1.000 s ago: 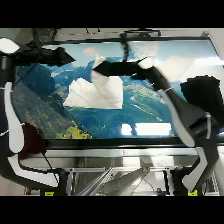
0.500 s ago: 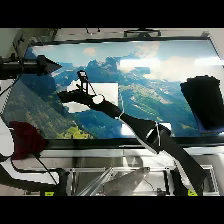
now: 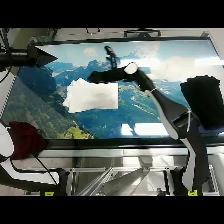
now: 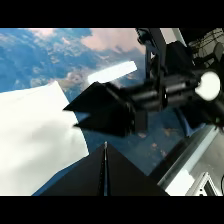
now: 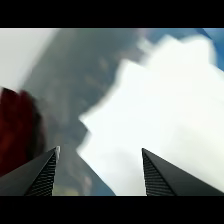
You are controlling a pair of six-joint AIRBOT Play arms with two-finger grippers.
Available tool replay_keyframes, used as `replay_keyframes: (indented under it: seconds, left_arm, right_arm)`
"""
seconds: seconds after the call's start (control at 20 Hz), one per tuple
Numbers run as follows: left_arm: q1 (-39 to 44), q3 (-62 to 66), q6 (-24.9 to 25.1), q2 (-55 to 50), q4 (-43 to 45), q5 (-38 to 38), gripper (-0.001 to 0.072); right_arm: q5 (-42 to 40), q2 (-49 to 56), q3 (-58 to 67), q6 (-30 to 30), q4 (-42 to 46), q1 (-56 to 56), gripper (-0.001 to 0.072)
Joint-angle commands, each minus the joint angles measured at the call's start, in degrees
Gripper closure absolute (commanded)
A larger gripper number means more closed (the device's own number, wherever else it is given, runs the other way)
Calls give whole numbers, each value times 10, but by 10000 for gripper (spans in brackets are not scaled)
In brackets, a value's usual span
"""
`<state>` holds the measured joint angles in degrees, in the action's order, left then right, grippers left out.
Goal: Fold the shirts.
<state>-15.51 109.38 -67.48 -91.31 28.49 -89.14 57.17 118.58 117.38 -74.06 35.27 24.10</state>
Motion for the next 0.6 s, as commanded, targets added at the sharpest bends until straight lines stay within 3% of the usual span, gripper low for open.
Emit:
replay_keyframes:
  seconds: [0.0, 0.25, 0.55]
  left_arm:
    - [2, 13, -5, -1, 5, -13, 702]
    - [5, 14, -5, 0, 5, -13, 702]
    - [5, 14, 1, -1, 5, -13, 702]
  right_arm:
    - [135, -16, -24, -157, 151, -92, 71]
    - [125, 31, -54, -160, 144, -101, 54]
    - [74, 91, -53, -121, 32, -47, 56]
